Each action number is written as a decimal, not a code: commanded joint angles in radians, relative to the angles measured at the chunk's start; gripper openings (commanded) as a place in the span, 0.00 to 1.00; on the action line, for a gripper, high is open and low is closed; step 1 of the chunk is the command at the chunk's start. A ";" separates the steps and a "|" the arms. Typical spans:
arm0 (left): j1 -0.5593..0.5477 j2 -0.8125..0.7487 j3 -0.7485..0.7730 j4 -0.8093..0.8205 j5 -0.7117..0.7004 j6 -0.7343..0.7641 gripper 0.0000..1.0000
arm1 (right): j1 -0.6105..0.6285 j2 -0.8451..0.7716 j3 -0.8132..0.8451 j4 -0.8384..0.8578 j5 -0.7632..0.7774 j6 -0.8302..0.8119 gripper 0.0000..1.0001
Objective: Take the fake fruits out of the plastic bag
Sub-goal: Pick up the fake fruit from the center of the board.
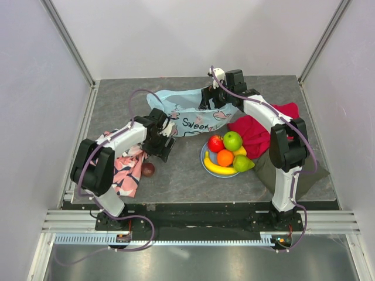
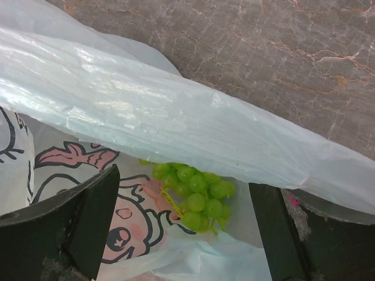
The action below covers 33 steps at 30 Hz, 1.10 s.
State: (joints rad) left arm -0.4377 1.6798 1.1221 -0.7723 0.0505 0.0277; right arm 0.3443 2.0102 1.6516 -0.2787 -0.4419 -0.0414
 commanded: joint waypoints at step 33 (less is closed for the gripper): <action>-0.048 -0.157 -0.197 0.024 0.046 0.342 0.58 | 0.012 -0.039 -0.027 0.019 0.000 -0.020 0.98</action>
State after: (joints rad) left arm -0.4694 1.5051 0.9066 -0.7849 0.0559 0.4149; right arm 0.3515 2.0113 1.6306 -0.2783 -0.4423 -0.0483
